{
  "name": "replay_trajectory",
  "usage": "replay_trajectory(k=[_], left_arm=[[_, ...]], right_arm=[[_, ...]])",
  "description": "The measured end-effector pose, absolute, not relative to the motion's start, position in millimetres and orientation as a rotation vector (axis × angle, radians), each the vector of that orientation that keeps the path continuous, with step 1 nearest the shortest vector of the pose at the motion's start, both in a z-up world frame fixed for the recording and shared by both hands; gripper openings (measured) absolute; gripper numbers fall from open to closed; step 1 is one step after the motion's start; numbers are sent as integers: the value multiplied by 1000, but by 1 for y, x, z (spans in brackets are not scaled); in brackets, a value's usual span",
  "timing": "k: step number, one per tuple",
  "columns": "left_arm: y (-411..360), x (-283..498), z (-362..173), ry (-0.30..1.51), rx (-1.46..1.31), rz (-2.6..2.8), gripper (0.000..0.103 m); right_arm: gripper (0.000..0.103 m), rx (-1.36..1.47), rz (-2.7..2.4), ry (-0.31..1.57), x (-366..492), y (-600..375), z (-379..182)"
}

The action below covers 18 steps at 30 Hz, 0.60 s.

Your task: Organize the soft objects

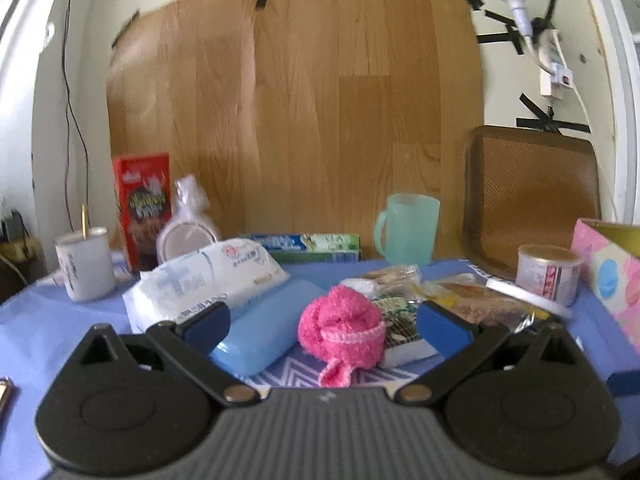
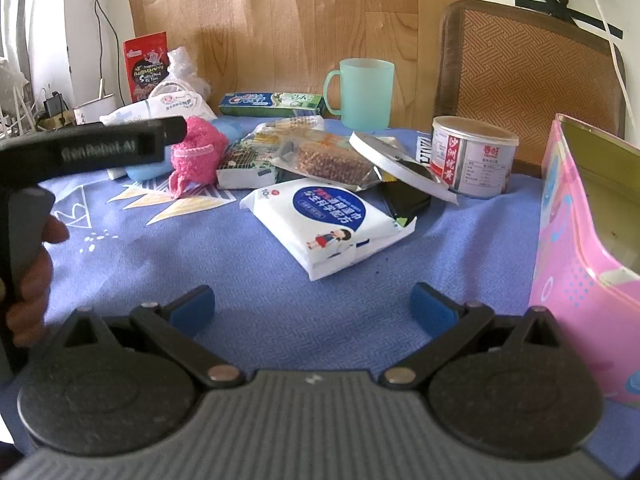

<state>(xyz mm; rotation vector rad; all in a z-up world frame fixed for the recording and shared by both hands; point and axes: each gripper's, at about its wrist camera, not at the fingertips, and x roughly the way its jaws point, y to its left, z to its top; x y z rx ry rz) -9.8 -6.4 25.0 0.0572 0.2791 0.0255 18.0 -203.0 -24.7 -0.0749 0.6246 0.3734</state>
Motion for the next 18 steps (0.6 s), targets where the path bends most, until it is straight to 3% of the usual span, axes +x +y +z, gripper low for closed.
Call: replay_trajectory(k=[7,18], left_arm=[[-15,-32,27,145,97,51,103],[-7,-25,20,227,66,51,103]], right_arm=[[103,-86,369,625,18,-201,-25],[103,-86,368,626,18,-201,-25]])
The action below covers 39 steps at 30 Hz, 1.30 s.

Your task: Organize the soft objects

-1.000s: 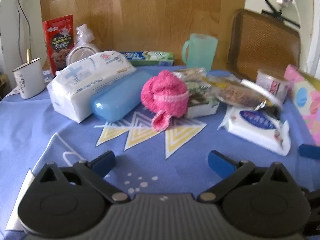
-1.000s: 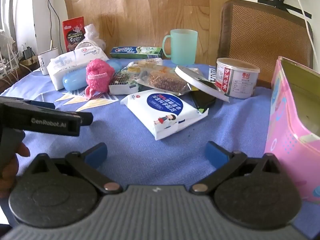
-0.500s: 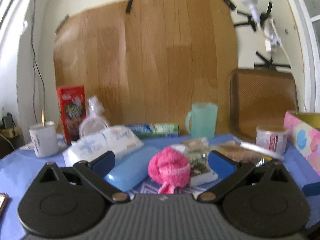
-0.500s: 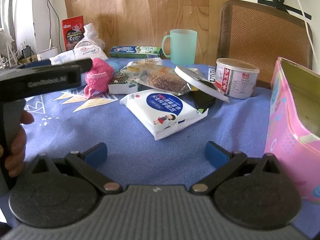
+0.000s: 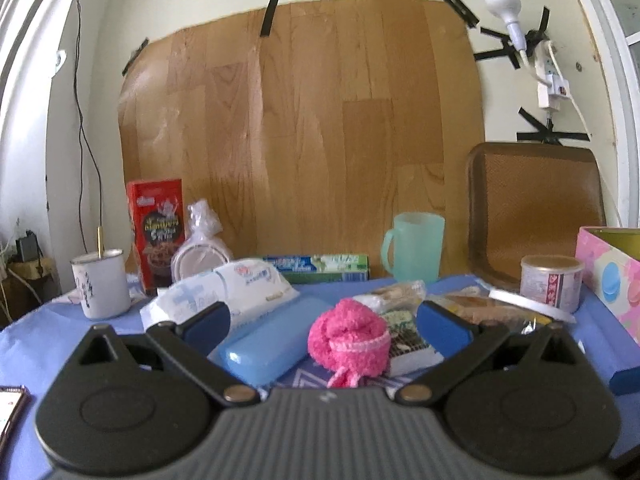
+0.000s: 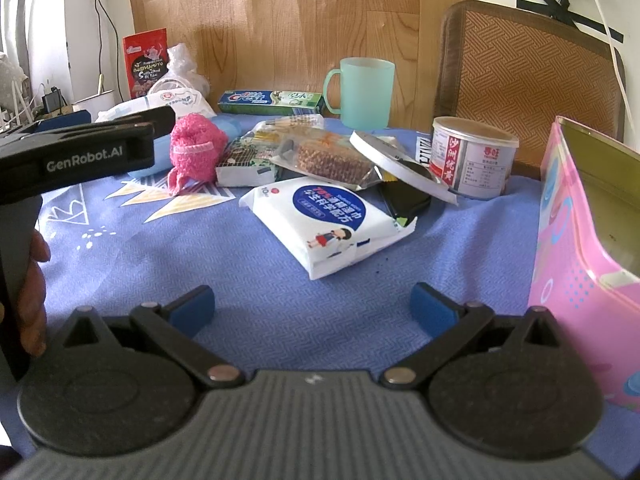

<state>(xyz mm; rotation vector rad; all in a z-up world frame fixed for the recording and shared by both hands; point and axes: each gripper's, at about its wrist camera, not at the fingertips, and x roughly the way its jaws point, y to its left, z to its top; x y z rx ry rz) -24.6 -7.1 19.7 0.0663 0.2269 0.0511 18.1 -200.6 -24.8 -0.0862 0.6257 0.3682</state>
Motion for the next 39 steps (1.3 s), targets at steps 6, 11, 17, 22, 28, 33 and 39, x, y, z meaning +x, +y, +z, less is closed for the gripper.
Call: replay_trajectory(k=[6,11,17,22,28,33,39], left_arm=[[-1,-15,17,337,32,27,103],[2,-16,17,348,9,6,103],[7,-16,19,352,-30,-22,103],[14,-13,20,373,-82,-32,103],[16,-13,19,380,-101,-33,103],[13,-13,19,376,-95,-31,103],[13,-14,19,375,-96,-31,103]], right_arm=[[103,-87,368,626,18,-200,-25],[103,-88,367,626,18,-200,-25],[103,-91,366,627,18,-199,-24],[103,-94,365,627,18,-199,-25],[103,-98,364,628,19,-199,-25],[103,-99,364,628,19,-199,-25],[103,-99,364,628,18,-199,-25]])
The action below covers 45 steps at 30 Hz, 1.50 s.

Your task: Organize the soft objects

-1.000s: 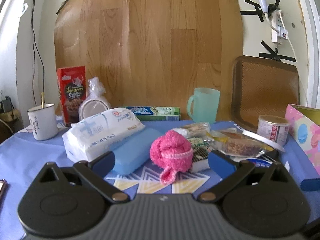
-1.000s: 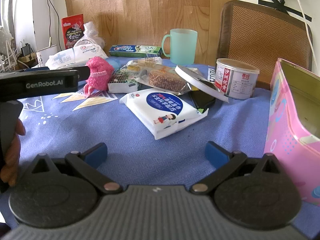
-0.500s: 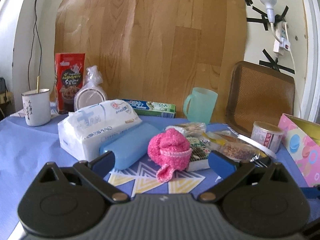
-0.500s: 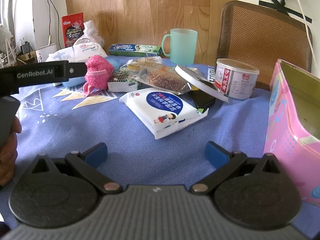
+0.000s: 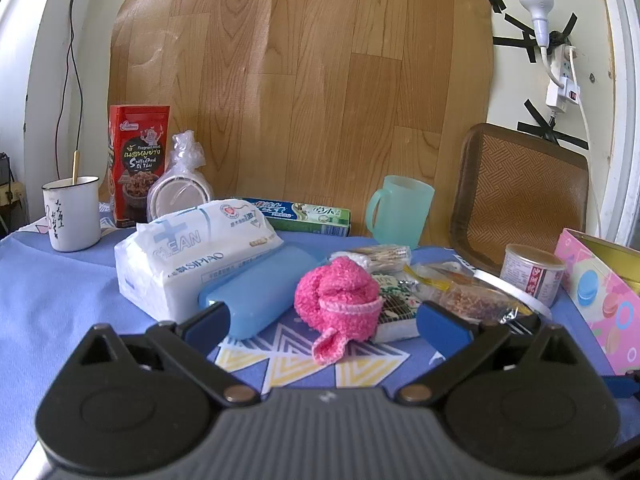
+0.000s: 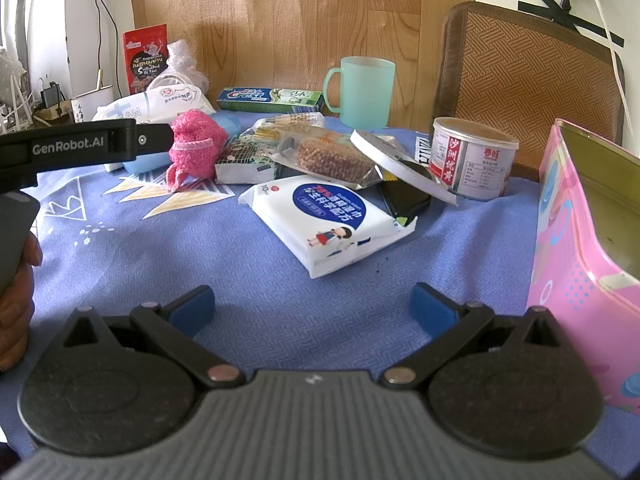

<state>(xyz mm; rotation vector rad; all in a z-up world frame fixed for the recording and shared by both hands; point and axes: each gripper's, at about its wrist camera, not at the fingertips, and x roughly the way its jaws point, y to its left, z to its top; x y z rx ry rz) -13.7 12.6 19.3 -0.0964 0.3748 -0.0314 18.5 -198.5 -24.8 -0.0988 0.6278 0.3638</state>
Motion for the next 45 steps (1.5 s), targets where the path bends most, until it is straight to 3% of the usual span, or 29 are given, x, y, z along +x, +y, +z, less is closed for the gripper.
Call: replay_trajectory(k=[17,25,26,27,31,45], left_arm=[[44,-2,15,430,-283,-6,103],[36,-4,16,414,-245,-18,103],[35,-4,16,411,-239,-17,103],[34,-5,17,409,-234,-16,103],[32,-5,17,407,-226,-14,103],[32,-6,17,414,-230,-23,103]], right_arm=[[103,-121,332,619,43,-186,-17],[103,-125,350,663,72,-189,-19],[100,-116,358,662,74,-191,-19],[86,-126,361,651,72,-191,-18],[76,-142,378,624,58,-192,-17],[77,-154,432,602,-34,-222,-14]])
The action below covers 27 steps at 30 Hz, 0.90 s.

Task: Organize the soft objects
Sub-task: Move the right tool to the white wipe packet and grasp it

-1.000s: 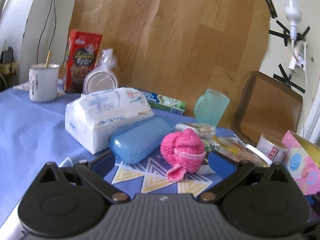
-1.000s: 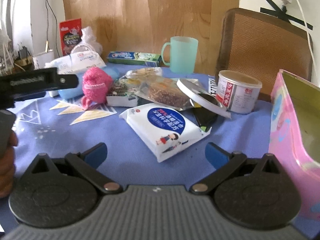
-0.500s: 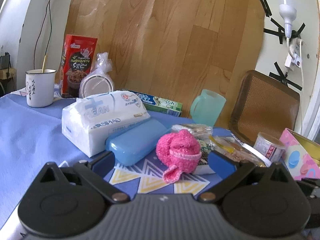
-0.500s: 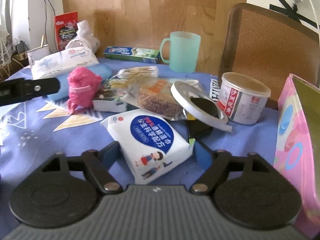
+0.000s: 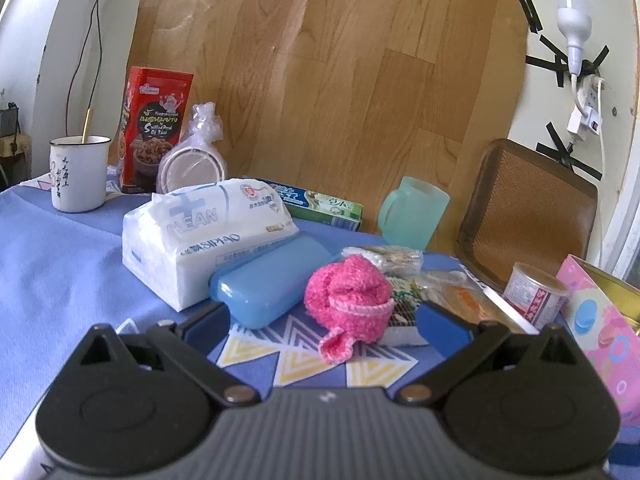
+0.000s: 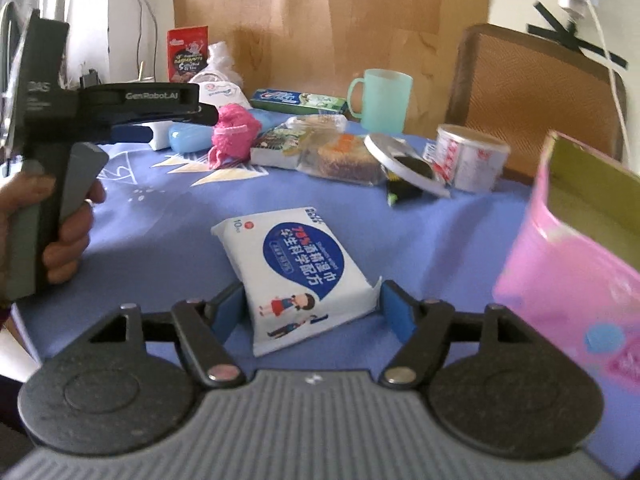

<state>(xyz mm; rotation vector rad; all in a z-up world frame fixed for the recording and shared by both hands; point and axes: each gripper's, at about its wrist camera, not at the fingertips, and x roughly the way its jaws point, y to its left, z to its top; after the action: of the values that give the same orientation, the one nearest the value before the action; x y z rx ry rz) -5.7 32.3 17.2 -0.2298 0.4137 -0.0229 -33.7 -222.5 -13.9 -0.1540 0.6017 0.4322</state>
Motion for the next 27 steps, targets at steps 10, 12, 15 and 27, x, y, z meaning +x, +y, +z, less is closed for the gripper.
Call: replay_trajectory(k=[10,12,15,27], left_arm=[[31,-5,17,421,-221,-24,103],[31,-4,17,422,-220,-25,103],[30,-4,17,424,-217,-29,103],[23,-4,17,432,-179,-69,103]], right_arm=[[79,-82,391,598,-45,-236,-14],[79,-67,391,591,-47,-240,-13],[80,-55,390,592,-48,-243,-13],[84,-61,391,580,-54,-242,-18]])
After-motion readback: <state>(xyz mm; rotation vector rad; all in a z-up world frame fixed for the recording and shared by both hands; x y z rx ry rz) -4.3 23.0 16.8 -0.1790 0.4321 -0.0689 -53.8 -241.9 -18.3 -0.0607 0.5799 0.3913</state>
